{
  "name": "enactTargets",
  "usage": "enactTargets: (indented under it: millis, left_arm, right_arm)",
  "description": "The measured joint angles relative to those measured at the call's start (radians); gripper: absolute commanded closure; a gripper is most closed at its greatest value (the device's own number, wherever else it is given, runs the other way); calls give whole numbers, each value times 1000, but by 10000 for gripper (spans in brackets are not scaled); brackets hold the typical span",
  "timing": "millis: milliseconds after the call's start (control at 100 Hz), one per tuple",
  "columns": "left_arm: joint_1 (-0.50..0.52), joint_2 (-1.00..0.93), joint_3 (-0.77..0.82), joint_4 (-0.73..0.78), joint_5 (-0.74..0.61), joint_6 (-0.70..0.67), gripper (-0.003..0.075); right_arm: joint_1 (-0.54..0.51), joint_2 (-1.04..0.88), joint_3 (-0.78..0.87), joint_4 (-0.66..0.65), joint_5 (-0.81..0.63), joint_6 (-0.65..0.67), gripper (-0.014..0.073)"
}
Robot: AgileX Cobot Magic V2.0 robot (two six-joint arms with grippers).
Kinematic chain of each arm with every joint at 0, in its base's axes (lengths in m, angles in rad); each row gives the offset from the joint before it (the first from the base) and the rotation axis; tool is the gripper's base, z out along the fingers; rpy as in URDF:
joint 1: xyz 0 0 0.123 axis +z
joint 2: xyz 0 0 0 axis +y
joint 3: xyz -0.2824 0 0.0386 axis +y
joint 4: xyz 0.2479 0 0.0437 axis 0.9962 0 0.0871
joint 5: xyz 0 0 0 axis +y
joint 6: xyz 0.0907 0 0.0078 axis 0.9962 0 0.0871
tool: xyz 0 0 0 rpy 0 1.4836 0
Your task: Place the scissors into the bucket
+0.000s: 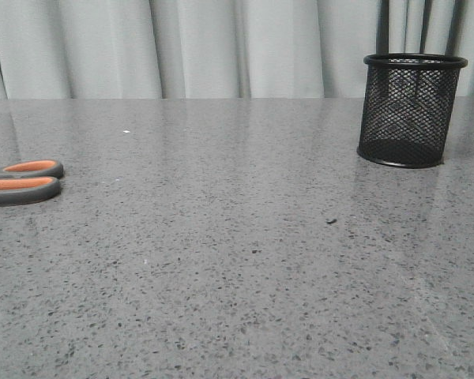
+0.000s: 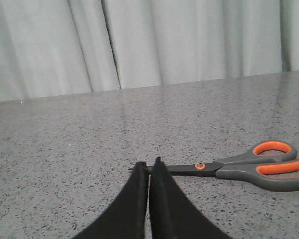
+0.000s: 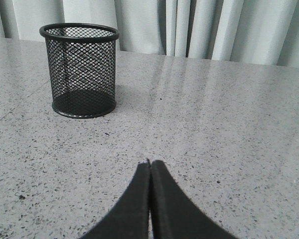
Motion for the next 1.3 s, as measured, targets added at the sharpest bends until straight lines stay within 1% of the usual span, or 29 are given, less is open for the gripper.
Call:
enactTargets:
  millis: [1230,1300]
  left_arm:
    - [0,0,0,-7,-8,0,741]
    - [0,0,-2,-39,-8,0,741]
  right_arm:
    - [0,0,0,0,-2,0,664]
    - [0,0,0,35,-9,0,664]
